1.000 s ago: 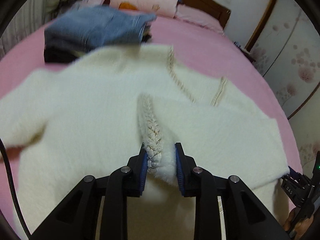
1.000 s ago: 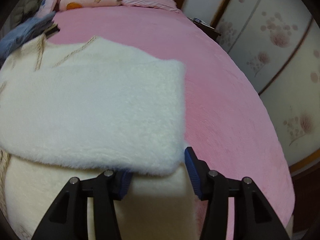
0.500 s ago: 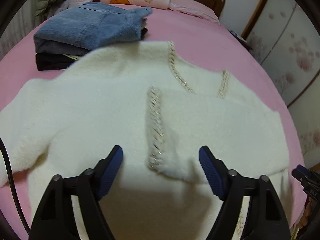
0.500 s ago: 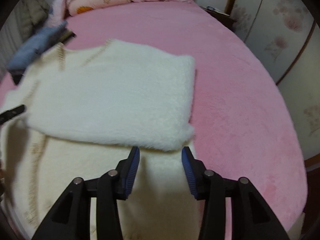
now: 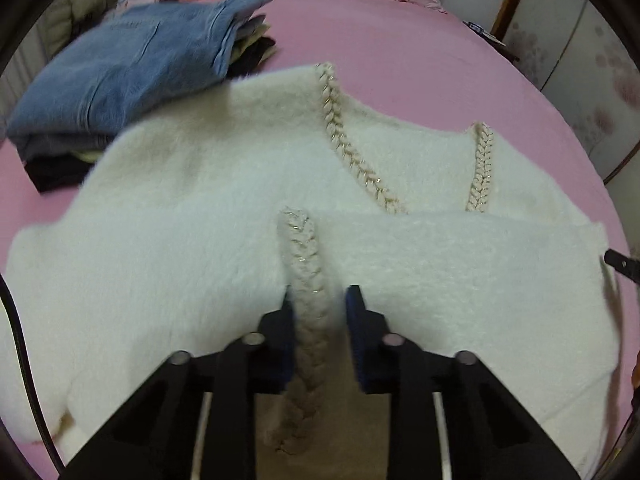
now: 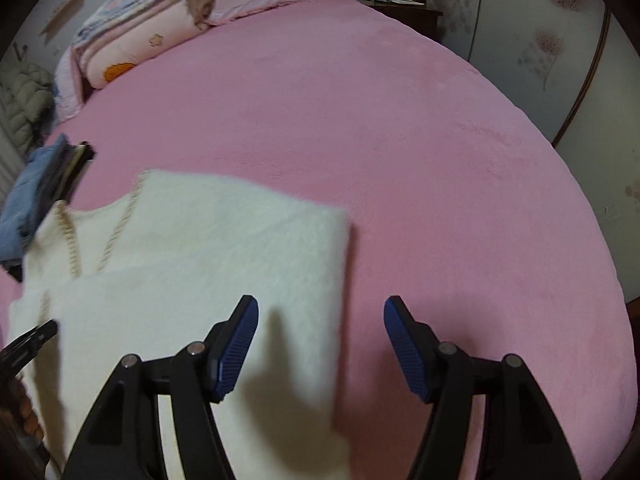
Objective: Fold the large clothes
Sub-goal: 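Fold the side panel inward over the body and release the left tool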
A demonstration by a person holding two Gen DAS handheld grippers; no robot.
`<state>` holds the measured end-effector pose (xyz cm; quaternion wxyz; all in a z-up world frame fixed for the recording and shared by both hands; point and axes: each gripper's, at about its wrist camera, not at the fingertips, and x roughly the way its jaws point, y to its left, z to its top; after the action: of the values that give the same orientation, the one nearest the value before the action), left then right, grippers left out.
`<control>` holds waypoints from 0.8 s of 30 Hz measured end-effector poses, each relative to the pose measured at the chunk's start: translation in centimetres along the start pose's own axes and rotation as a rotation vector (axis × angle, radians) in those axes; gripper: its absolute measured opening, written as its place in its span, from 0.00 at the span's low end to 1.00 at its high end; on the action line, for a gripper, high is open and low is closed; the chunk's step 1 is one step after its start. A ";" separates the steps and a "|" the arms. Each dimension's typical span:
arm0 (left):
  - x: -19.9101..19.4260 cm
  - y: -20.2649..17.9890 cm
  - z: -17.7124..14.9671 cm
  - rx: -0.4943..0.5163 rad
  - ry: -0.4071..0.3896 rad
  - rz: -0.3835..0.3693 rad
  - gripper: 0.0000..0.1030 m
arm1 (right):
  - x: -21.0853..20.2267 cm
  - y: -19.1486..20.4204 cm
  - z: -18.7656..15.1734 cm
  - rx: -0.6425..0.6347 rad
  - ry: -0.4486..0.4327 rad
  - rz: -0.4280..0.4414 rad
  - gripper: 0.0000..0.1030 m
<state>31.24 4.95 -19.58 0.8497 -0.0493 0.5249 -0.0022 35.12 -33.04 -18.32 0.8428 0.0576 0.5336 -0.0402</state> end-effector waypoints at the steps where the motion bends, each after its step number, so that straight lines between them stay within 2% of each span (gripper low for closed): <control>1: -0.2 -0.2 0.1 0.007 -0.015 0.006 0.16 | 0.6 -0.1 0.5 0.001 -0.001 0.008 0.50; 2: -0.5 -0.6 0.3 0.018 -0.042 0.019 0.15 | 1.2 0.0 0.6 -0.001 0.009 0.026 0.20; 3: -0.9 -0.9 0.5 0.026 -0.067 0.036 0.15 | 1.6 0.2 0.7 0.003 0.023 0.035 0.16; 6: -0.9 -1.4 0.7 0.019 -0.103 0.064 0.15 | 1.4 -0.1 1.1 0.037 -0.036 0.028 0.14; 9: 1.5 -1.7 0.1 -0.005 -0.044 0.095 0.16 | 3.1 -0.1 0.5 0.032 -0.030 -0.034 0.15; 10: 1.7 -2.0 -0.1 -0.001 -0.049 0.106 0.17 | 3.5 0.3 0.4 0.024 -0.022 -0.049 0.17; 12: 1.4 -2.5 -0.1 0.013 -0.051 0.141 0.25 | 3.1 0.5 0.3 0.016 -0.024 -0.069 0.19; 13: 1.0 -2.7 -0.2 0.014 -0.040 0.147 0.28 | 2.3 0.7 0.4 0.020 -0.018 -0.065 0.23; 15: -0.2 -3.0 -0.4 0.026 -0.032 0.129 0.34 | 0.2 0.7 0.1 0.017 -0.018 -0.032 0.25; 18: -3.2 -3.0 -1.3 0.047 -0.080 0.133 0.40 | -4.1 1.1 -1.3 -0.024 -0.081 0.029 0.25; 21: -6.0 -3.2 -2.9 0.036 -0.123 0.084 0.40 | -7.2 2.2 -3.7 -0.071 -0.111 0.100 0.25; 24: -6.9 -3.1 -5.2 0.013 -0.122 0.032 0.40 | -8.2 3.8 -6.9 -0.115 -0.089 0.188 0.25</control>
<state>23.67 1.81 -15.40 0.8803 -0.0354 0.4729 0.0109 25.93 -28.23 -13.64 0.8675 0.0569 0.4896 0.0671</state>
